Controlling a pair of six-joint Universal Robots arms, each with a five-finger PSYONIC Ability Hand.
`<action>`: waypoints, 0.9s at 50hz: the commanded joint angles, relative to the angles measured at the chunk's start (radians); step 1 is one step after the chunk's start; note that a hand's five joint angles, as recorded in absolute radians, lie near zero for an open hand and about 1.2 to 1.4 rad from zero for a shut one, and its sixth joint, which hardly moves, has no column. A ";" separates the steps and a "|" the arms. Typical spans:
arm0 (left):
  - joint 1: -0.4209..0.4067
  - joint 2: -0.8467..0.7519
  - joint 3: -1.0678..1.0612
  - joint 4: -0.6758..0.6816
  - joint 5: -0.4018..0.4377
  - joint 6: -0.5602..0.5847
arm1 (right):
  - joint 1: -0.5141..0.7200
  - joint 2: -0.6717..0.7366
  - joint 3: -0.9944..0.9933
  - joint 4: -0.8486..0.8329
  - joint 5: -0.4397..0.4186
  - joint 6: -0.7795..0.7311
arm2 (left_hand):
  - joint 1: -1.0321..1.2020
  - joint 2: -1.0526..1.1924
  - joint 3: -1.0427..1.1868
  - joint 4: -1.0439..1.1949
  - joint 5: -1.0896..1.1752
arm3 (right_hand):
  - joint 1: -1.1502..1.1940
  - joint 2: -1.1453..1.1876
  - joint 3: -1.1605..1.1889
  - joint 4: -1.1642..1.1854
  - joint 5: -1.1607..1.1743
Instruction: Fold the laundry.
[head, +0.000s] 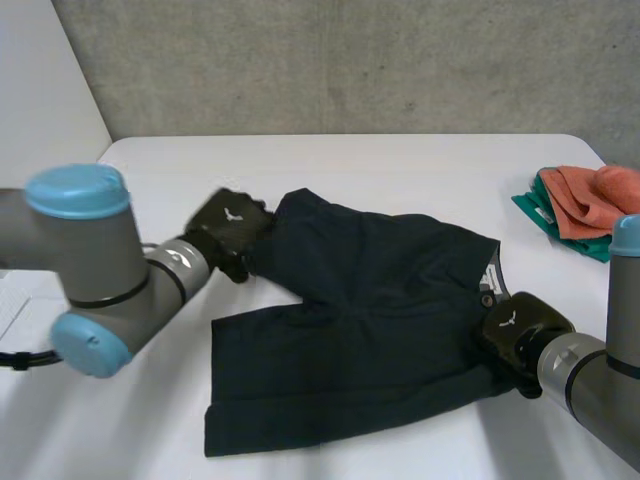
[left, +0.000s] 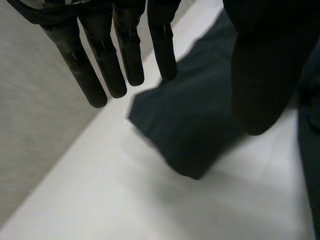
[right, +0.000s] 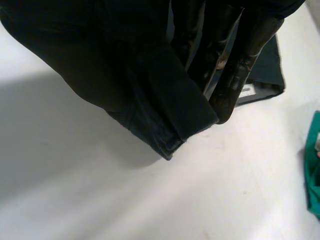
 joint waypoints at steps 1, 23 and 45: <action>0.015 -0.189 0.127 0.000 0.060 -0.003 | -0.008 -0.001 0.002 -0.050 -0.004 0.073 | 0.157 0.161 0.160 0.157 0.156 | 0.407 0.232 0.217 0.209 0.244; -0.003 -0.306 0.185 0.278 -0.131 0.017 | -0.025 -0.007 0.059 -0.088 -0.027 0.096 | 0.867 0.871 0.870 0.867 0.866 | 0.407 0.232 0.217 0.209 0.244; -0.059 -0.109 -0.022 0.192 -0.239 0.341 | -0.027 -0.010 0.054 -0.087 -0.026 0.096 | 0.867 0.871 0.870 0.867 0.866 | 0.407 0.232 0.217 0.209 0.244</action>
